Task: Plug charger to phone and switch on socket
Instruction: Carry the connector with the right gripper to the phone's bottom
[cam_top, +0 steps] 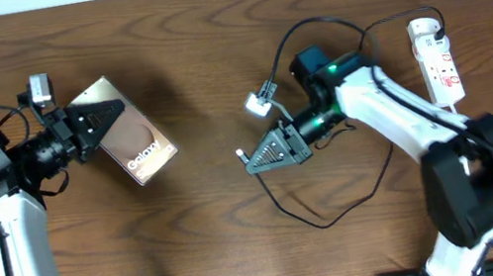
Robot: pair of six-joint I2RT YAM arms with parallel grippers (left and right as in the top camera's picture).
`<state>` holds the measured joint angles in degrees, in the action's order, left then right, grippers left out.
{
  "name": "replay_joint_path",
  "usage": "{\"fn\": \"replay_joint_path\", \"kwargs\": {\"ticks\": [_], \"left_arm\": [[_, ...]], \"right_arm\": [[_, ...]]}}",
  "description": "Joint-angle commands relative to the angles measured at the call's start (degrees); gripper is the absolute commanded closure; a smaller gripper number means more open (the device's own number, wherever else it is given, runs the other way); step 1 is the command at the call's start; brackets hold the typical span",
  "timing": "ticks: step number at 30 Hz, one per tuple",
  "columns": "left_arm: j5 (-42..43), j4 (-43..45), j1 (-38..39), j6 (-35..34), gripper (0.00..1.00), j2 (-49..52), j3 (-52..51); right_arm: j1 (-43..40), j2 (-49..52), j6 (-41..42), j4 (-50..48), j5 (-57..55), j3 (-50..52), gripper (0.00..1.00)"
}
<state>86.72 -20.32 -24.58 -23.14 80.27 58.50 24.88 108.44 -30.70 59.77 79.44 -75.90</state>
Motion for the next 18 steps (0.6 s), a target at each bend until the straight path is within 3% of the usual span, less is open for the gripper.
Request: {"fn": "replay_joint_path", "kwargs": {"ticks": [1,9,18], "left_arm": [[3.4,0.7,2.6,4.2,0.93,-0.2,0.6],[3.4,7.1,7.4,4.9,0.93,-0.2,0.6],[3.3,8.4,7.6,4.9,0.93,-0.2,0.6]], "right_arm": [[1.8,2.4,0.3,-3.4,10.1,0.3,0.99],[6.4,3.2,9.4,-14.9,10.1,0.2,0.99],[9.3,3.2,20.1,-25.0,10.1,0.2,0.99]]}}
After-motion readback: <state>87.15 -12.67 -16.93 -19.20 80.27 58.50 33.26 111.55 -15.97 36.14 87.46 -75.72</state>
